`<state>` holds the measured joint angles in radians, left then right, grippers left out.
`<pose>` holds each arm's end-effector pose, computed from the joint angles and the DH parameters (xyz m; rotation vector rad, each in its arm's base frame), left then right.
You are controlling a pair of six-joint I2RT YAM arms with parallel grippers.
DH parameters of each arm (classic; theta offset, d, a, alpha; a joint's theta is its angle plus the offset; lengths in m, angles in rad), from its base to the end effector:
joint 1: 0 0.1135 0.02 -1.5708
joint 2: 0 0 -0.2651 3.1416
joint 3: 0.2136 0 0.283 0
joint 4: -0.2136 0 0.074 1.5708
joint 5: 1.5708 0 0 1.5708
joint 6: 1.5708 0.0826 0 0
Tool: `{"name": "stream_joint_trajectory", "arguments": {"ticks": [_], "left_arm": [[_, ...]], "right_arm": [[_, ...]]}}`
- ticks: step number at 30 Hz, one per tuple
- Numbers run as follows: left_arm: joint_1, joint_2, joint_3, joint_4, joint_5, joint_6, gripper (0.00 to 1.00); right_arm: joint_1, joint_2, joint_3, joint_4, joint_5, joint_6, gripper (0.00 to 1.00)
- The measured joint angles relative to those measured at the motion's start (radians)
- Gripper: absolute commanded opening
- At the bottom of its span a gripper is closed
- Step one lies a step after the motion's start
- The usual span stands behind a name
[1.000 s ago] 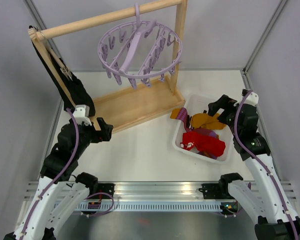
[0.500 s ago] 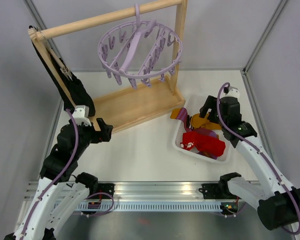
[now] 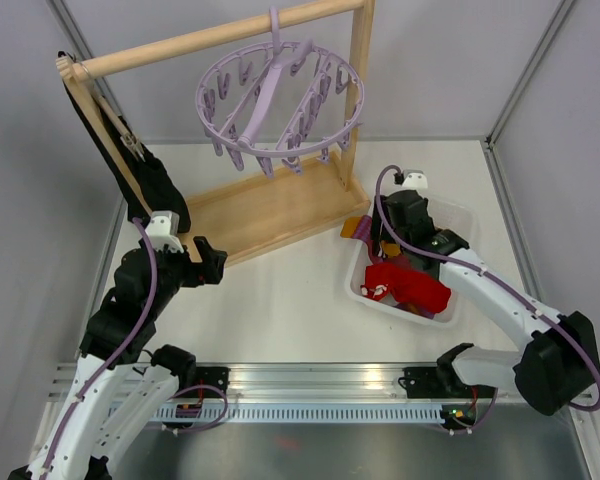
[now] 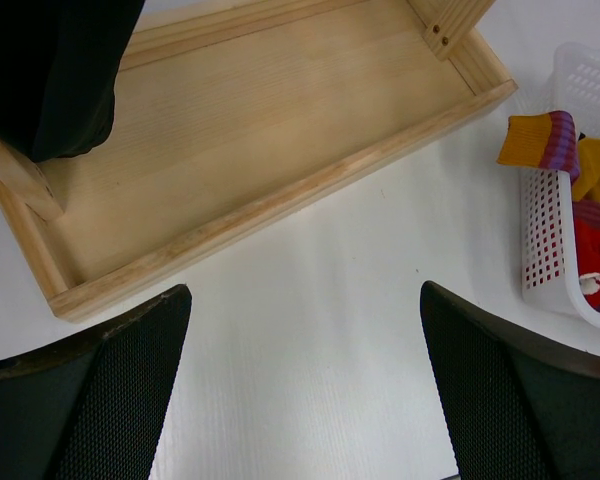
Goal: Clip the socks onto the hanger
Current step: Pick up the sock from the bin.
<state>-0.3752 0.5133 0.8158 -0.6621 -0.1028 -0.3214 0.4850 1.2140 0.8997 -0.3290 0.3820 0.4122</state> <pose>0.1719 -0.0586 0.3284 -0.0169 1.9457 -0.3655 0.3059 0.1264 0.2431 0.1297 2.1586 0.0919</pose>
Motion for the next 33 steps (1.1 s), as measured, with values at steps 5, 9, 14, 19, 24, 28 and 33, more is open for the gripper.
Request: {"name": "stream_joint_trajectory", "arguments": {"ticks": [5, 9, 14, 19, 24, 28, 33], "left_arm": [[0.0, 0.0, 0.0, 0.0, 0.0, 0.0, 1.0], [0.0, 0.0, 0.0, 0.0, 0.0, 0.0, 1.0], [0.0, 0.001, 0.0, 0.0, 0.0, 0.0, 1.0], [0.0, 0.002, 0.0, -0.001, 0.0, 0.0, 1.0], [0.0, 0.009, 0.0, -0.002, 0.0, 0.0, 1.0], [0.0, 0.016, -0.001, -0.002, 0.0, 0.0, 1.0], [0.0, 0.018, -0.002, -0.002, 0.0, 0.0, 1.0]], "right_arm": [[0.055, 0.052, 0.033, 0.038, 0.04, -0.033, 0.7], [0.095, 0.107, 0.058, 0.064, 0.06, -0.051, 0.68], [0.127, 0.169, 0.066, 0.09, 0.069, -0.064, 0.66], [0.131, 0.208, 0.066, 0.095, 0.077, -0.064, 0.62], [0.133, 0.232, 0.066, 0.114, 0.08, -0.063, 0.6], [0.133, 0.251, 0.066, 0.126, 0.079, -0.061, 0.56], [0.133, 0.261, 0.066, 0.137, 0.079, -0.052, 0.44]]}}
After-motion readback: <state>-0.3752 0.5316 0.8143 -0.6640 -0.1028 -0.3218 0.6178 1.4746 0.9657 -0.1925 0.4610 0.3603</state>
